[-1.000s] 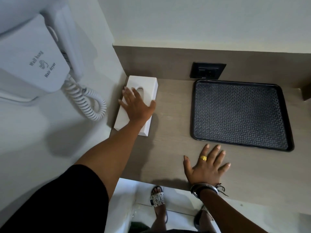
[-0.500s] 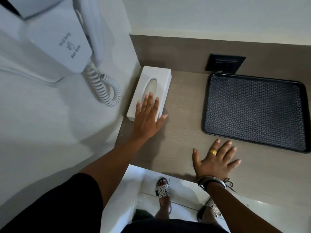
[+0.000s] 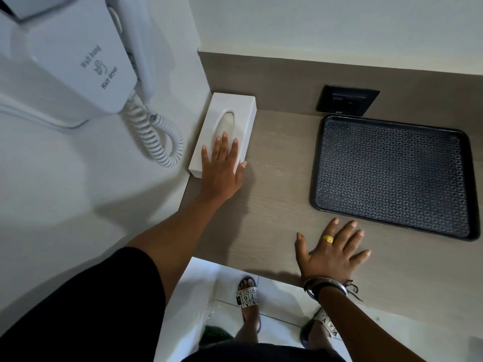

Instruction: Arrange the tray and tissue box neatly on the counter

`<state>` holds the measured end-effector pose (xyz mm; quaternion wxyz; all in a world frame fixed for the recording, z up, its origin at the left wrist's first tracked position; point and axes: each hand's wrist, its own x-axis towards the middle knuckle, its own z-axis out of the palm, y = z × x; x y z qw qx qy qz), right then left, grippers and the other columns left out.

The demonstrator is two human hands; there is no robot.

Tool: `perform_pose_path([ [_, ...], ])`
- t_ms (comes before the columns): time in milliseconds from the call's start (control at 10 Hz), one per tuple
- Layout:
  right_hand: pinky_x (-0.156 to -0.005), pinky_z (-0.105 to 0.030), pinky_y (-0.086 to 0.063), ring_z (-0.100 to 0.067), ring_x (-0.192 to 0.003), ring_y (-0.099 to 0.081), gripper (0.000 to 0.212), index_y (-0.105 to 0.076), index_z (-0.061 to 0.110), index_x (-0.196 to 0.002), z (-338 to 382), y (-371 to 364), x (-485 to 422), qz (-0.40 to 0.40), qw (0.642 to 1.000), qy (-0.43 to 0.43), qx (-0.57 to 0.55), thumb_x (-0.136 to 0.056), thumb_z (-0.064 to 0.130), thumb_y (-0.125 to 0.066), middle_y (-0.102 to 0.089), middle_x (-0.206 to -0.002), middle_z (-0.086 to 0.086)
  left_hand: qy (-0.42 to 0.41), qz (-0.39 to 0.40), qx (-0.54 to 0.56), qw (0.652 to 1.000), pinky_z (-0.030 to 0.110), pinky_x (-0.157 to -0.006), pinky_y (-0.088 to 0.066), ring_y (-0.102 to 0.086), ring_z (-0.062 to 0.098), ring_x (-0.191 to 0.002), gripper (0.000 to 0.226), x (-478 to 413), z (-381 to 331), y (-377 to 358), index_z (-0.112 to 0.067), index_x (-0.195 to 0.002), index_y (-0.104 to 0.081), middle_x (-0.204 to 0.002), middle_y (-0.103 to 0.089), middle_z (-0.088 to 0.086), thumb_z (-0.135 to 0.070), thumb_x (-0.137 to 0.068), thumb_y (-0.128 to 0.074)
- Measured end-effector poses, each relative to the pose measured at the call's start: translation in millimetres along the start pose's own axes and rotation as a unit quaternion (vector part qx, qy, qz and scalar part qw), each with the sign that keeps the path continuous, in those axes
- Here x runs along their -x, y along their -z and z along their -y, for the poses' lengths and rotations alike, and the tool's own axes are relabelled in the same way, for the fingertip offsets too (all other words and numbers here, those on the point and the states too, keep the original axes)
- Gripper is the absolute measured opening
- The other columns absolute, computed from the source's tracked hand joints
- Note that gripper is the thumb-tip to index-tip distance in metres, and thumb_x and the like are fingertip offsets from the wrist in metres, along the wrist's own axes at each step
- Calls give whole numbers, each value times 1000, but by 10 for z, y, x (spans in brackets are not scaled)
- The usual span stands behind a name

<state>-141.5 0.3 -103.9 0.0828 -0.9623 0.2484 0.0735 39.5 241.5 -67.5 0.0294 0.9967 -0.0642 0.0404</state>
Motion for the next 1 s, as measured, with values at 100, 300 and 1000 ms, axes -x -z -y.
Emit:
perform_pose_path([
  [100,-113,-69,-10,-44,-148,-8,97,-21,9,-153,-2,-4,-5,-2,1000,1,-3,-82,74,-32,-14,-160,-27,5,0,-1,1000,62,-121,-13,-17,30,-154,61,-60,41,5,-15,-155,-27,-165,-20,14,-45,-101,-33],
  [300,-113,-69,-10,-43,-149,-7,96,-20,10,-153,-8,-21,-6,-2,1000,0,-4,-82,74,-32,-14,-161,-26,-2,-15,-1,1000,62,-119,-17,-24,32,-152,61,-72,81,-3,-15,-154,-31,-163,-26,16,-44,-100,-36],
  [1000,-115,-66,-5,-42,-150,-3,94,-17,13,-155,-21,85,30,26,1000,10,-1,-83,75,-24,-10,-163,-22,8,8,25,1000,56,-123,-10,-12,36,-154,95,-15,-63,319,-9,-156,-18,-165,-11,22,-72,-88,-39],
])
